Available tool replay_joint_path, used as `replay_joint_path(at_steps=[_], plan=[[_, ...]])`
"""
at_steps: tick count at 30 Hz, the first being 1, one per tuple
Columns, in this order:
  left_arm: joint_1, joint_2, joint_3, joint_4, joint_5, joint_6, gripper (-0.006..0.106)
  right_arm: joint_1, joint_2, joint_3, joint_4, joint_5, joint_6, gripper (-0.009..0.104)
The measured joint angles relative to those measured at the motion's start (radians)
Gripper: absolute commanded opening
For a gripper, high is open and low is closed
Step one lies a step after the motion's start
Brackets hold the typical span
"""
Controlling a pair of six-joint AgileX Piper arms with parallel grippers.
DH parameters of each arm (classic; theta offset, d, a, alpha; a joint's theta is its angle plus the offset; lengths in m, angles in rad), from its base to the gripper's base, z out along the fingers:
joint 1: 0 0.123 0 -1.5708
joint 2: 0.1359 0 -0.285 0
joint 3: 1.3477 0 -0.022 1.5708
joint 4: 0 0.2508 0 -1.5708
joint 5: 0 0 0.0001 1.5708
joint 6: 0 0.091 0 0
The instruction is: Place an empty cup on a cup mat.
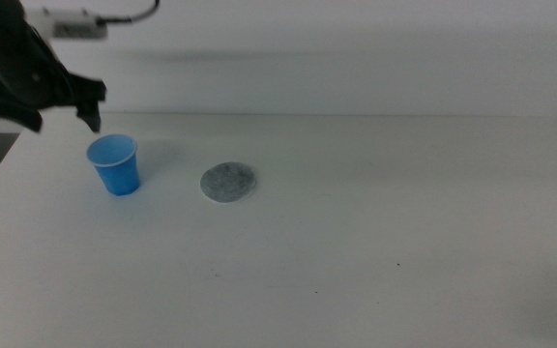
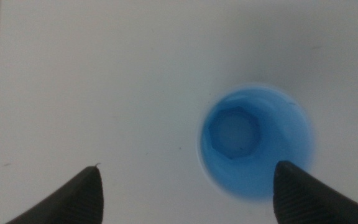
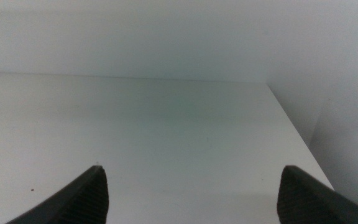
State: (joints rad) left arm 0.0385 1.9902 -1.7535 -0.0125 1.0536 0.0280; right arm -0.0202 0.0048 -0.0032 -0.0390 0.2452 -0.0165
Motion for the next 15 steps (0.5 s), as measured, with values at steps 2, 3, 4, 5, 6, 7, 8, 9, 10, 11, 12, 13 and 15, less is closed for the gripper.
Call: replay_joint_path(at_steps=[2, 3, 4, 5, 6, 7, 8, 9, 10, 11, 12, 13, 15], plan=[[0.0, 0.047, -0.003, 0.0, -0.013, 0.0, 0.094, 0.0, 0.0, 0.0, 0.0, 0.0, 0.0, 0.093], [0.0, 0.071, -0.003, 0.0, -0.015, 0.0, 0.094, 0.0, 0.0, 0.0, 0.0, 0.0, 0.0, 0.093], [0.0, 0.089, -0.005, 0.0, -0.017, 0.0, 0.093, 0.0, 0.0, 0.0, 0.0, 0.0, 0.0, 0.093], [0.0, 0.11, -0.005, 0.0, -0.019, 0.003, 0.091, 0.0, 0.0, 0.0, 0.0, 0.0, 0.0, 0.093], [0.0, 0.128, -0.005, -0.006, -0.021, 0.011, 0.088, 0.0, 0.0, 0.0, 0.0, 0.0, 0.0, 0.093], [0.0, 0.144, -0.005, -0.01, -0.023, 0.014, 0.085, 0.0, 0.0, 0.0, 0.0, 0.0, 0.0, 0.093], [0.0, 0.157, -0.005, -0.015, -0.026, 0.02, 0.079, 0.0, 0.0, 0.0, 0.0, 0.0, 0.0, 0.093], [0.0, 0.168, -0.005, -0.023, -0.029, 0.022, 0.071, 0.0, 0.0, 0.0, 0.0, 0.0, 0.0, 0.093], [0.0, 0.173, -0.005, -0.027, -0.029, 0.021, 0.062, 0.0, 0.0, 0.0, 0.0, 0.0, 0.0, 0.093], [0.0, 0.18, -0.005, -0.029, -0.036, 0.024, 0.05, 0.0, 0.0, 0.0, 0.0, 0.0, 0.0, 0.093], [0.0, 0.182, -0.005, -0.035, -0.042, 0.024, 0.036, 0.0, 0.0, 0.0, 0.0, 0.0, 0.0, 0.093], [0.0, 0.183, -0.005, -0.042, -0.044, 0.024, 0.021, 0.0, 0.0, 0.0, 0.0, 0.0, 0.0, 0.093], [0.0, 0.183, -0.007, -0.056, -0.054, 0.024, -0.002, 0.0, 0.0, 0.0, 0.0, 0.0, 0.0, 0.093]])
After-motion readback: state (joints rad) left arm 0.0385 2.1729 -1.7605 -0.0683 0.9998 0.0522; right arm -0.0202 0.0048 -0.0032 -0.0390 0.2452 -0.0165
